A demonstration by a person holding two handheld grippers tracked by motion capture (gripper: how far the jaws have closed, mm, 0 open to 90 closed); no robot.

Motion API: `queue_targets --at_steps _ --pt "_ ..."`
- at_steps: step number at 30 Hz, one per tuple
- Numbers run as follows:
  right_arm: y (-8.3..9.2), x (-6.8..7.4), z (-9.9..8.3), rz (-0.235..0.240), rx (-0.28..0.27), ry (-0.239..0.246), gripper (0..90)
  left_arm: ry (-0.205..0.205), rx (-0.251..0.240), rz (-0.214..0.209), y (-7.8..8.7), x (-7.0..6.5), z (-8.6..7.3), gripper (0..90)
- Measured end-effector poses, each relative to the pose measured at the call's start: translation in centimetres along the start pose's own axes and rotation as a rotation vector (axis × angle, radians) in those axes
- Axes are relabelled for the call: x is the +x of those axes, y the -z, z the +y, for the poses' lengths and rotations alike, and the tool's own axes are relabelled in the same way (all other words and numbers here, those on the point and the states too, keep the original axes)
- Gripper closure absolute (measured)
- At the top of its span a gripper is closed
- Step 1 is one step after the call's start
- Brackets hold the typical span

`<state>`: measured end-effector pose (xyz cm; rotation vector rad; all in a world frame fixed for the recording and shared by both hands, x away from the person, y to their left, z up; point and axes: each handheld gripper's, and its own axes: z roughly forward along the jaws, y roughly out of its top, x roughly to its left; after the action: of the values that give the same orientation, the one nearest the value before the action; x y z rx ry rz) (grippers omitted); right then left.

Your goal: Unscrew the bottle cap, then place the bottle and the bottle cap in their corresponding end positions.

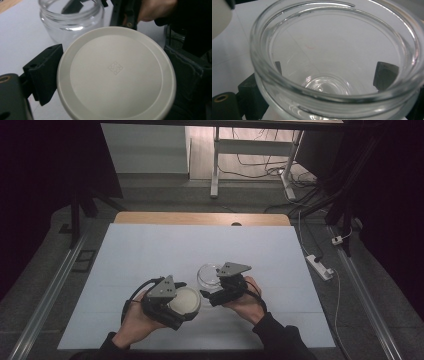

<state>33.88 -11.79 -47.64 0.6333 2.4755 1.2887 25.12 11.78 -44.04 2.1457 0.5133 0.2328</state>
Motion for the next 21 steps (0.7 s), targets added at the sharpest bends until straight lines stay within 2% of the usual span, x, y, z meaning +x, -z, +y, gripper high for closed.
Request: queue_targets --at_steps 7,15,21 --pt "-0.4 -1.1 0.5 -0.009 -0.006 -0.020 6.5 0.002 -0.003 -0.011 -0.6 -0.1 -0.4 8.2" --pt "-1.4 -1.7 1.1 -0.016 -0.001 -0.027 6.4 -0.021 0.004 -0.022 -1.6 -0.4 -0.8 8.2" --pt "-2.1 -2.0 1.4 -0.017 -0.003 -0.032 6.4 -0.016 -0.005 -0.037 -2.6 -0.3 -1.2 8.1"
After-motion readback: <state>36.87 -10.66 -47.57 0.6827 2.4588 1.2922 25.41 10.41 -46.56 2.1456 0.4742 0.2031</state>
